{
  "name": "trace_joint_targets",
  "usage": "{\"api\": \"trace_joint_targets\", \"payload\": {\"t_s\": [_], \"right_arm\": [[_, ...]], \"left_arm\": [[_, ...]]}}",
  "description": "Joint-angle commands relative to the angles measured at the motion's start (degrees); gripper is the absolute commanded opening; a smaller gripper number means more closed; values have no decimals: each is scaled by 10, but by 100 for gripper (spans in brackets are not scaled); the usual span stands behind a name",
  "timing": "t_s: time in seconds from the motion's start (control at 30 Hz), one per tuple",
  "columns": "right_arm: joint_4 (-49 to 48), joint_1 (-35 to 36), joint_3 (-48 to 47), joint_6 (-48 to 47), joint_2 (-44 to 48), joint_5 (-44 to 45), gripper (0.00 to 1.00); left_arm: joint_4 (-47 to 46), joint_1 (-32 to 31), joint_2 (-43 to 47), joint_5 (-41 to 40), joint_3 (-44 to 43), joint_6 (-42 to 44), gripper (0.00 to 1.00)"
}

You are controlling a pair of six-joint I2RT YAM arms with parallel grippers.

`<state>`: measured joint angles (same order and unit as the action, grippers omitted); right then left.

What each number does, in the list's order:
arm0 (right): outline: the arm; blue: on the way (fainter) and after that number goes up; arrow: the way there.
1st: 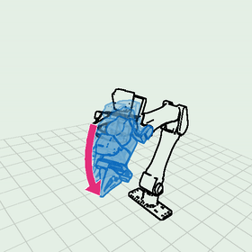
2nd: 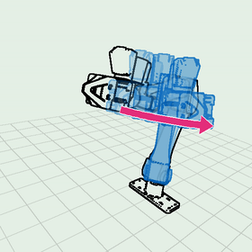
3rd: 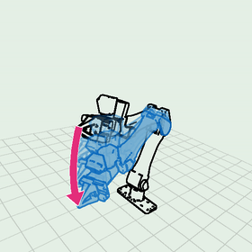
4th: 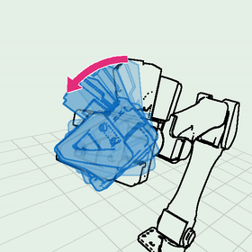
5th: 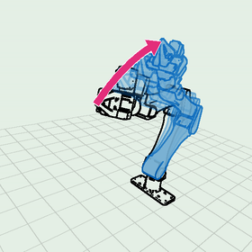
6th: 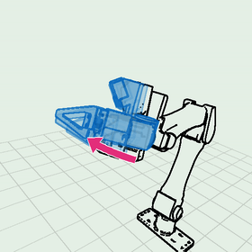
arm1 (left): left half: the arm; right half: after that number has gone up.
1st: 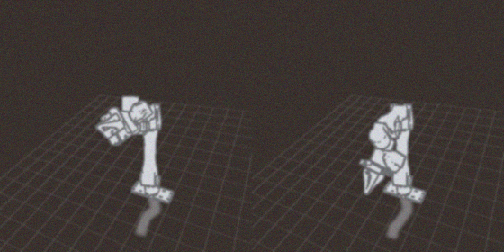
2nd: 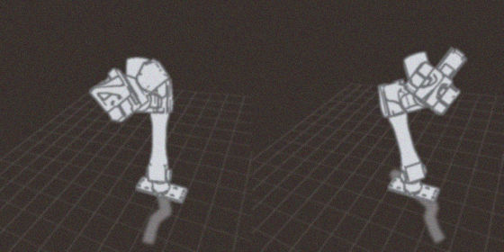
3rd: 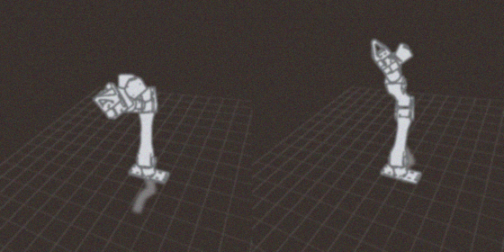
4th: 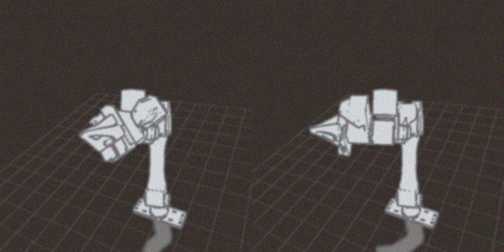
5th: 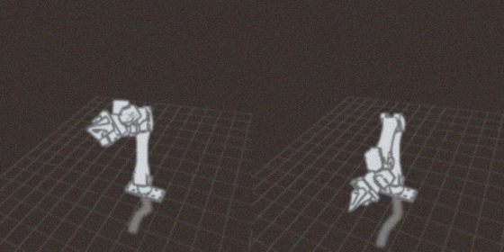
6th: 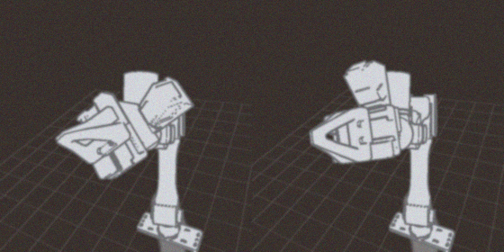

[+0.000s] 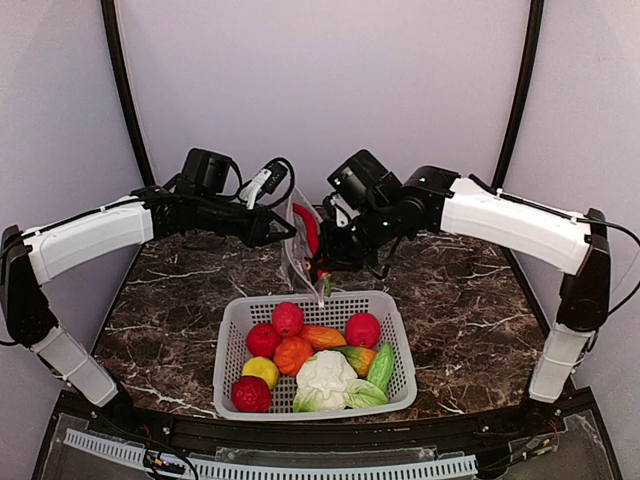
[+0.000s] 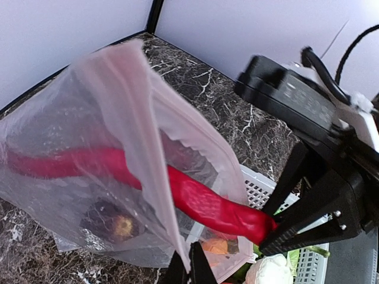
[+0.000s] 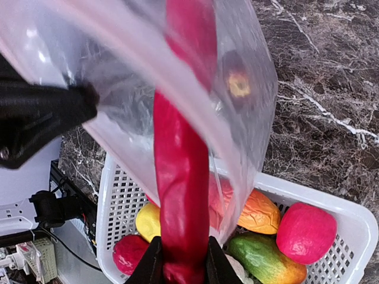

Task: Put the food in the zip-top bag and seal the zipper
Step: Place the fake vegetable in the zipper food storage bag.

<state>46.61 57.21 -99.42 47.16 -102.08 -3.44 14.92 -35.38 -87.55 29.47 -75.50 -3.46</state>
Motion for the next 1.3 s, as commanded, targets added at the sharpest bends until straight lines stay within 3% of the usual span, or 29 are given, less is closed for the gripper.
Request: {"api": "trace_joint_targets", "payload": {"t_s": [0.0,0.27,0.53,0.77,1.0,1.27], "right_arm": [[11,-15,-44,-26,-30,-6,21],[76,-21,-121,-42,-96,59,23],[69,-21,-122,-63,-115,106,24],[68,-21,-107,-71,-110,131,42],[52,-19,-98,-82,-94,125,45],[-33,-4,-40,-127,-19,74,56]], "left_arm": [[10,-15,-2,48,-5,29,1],[23,-39,-10,65,-9,57,1],[16,-42,-21,48,-9,38,1],[18,-42,-18,16,-11,16,1],[27,-40,-18,-16,-16,3,1],[24,-13,-17,-50,-14,-28,1]]}}
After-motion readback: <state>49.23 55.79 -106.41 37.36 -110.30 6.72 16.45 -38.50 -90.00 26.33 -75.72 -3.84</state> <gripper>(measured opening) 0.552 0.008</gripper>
